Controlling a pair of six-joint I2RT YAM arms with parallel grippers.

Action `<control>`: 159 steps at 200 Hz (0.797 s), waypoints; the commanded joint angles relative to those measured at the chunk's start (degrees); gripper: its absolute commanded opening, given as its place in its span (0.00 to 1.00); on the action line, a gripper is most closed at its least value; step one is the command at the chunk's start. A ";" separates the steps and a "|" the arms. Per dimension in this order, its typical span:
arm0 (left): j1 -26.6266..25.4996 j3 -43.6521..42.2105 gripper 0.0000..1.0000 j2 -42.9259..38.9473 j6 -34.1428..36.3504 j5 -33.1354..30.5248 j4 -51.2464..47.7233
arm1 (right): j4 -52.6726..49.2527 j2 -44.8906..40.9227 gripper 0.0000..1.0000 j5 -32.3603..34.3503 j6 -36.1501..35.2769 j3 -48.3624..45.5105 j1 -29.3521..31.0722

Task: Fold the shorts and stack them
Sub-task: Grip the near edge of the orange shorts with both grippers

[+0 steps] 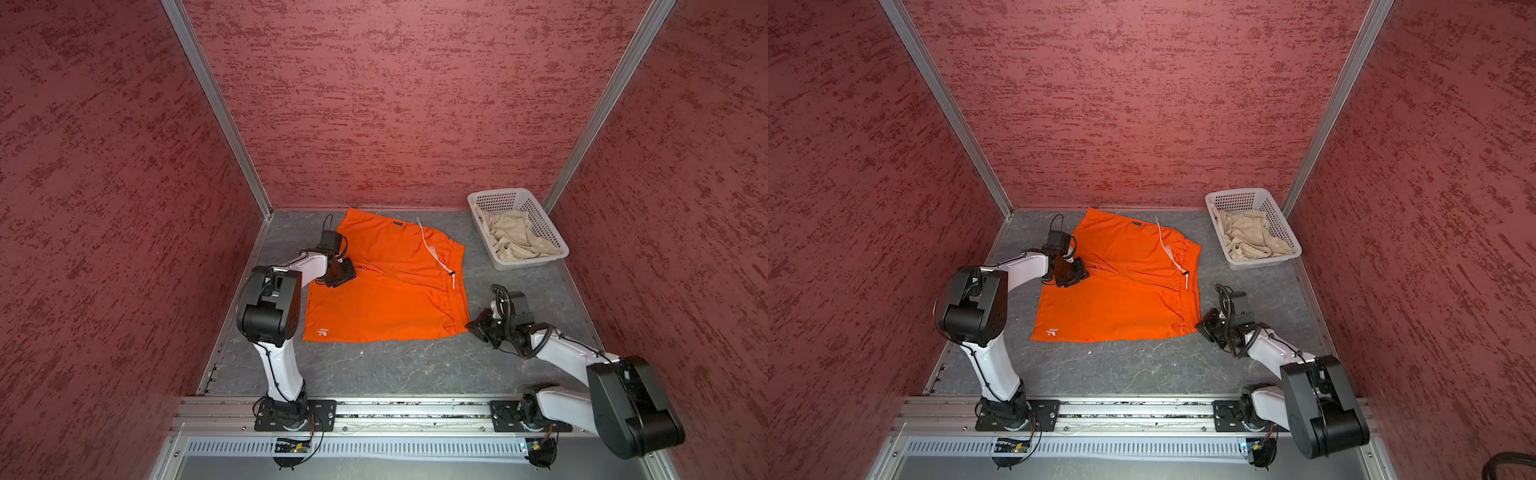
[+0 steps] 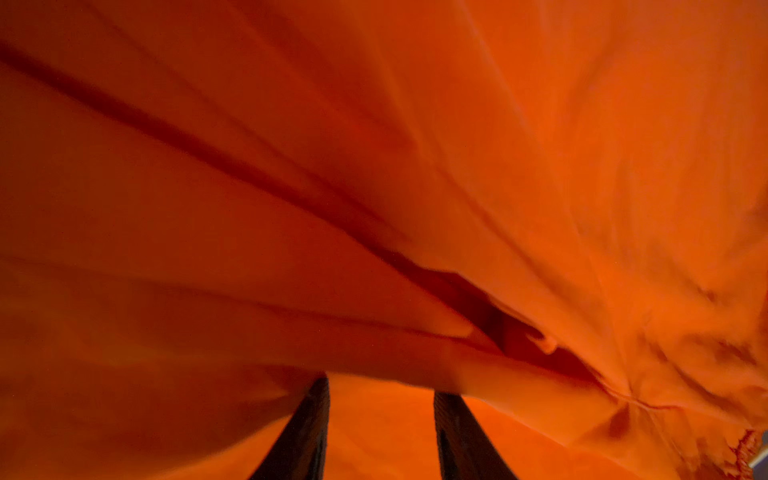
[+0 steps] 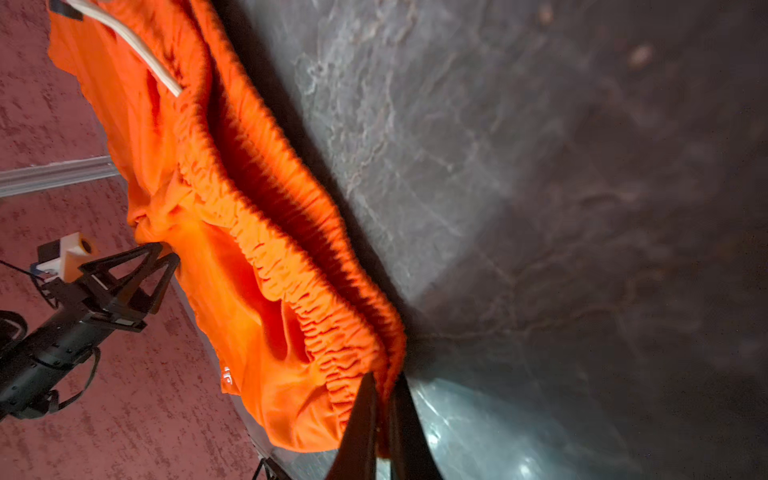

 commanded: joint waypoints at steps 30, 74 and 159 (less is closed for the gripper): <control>0.84 1.59 0.51 -9.52 -0.67 0.84 -7.80 | 5.67 -1.69 0.03 4.44 7.20 -1.38 2.26; 0.00 -7.81 0.55 -25.15 -8.92 -0.83 -12.46 | 4.40 -1.38 0.00 5.33 6.19 -0.37 2.84; 2.37 -19.93 0.58 -41.33 -26.82 -7.40 -22.98 | 0.57 -2.41 0.00 5.85 4.19 1.25 3.23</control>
